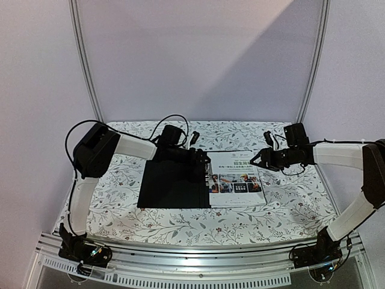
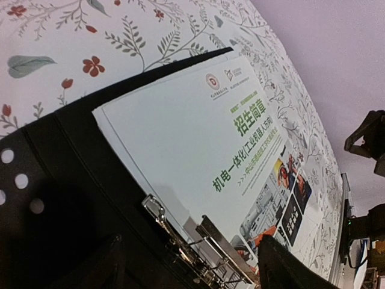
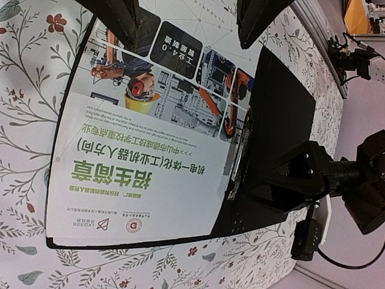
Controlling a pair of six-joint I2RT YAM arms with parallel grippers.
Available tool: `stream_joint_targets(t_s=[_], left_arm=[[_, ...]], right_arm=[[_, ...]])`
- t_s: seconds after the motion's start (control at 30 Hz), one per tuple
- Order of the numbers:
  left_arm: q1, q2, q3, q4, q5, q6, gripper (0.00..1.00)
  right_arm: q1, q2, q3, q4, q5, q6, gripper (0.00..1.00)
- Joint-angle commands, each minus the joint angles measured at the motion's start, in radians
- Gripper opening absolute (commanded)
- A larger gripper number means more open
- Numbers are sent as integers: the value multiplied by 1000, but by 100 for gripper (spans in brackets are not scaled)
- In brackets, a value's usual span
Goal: Put the files into the folder
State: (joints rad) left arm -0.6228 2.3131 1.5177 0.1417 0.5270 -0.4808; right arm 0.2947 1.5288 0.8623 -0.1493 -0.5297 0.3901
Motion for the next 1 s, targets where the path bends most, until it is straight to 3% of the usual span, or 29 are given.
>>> stream_joint_targets(t_s=[0.0, 0.4, 0.97], left_arm=[[-1, 55, 47, 46, 42, -58, 76], [-2, 101, 62, 128, 123, -132, 74], [-1, 58, -9, 391, 269, -291, 71]], right_arm=[[4, -15, -23, -10, 12, -24, 54], [4, -24, -25, -44, 33, -43, 56], [4, -55, -49, -50, 46, -41, 56]])
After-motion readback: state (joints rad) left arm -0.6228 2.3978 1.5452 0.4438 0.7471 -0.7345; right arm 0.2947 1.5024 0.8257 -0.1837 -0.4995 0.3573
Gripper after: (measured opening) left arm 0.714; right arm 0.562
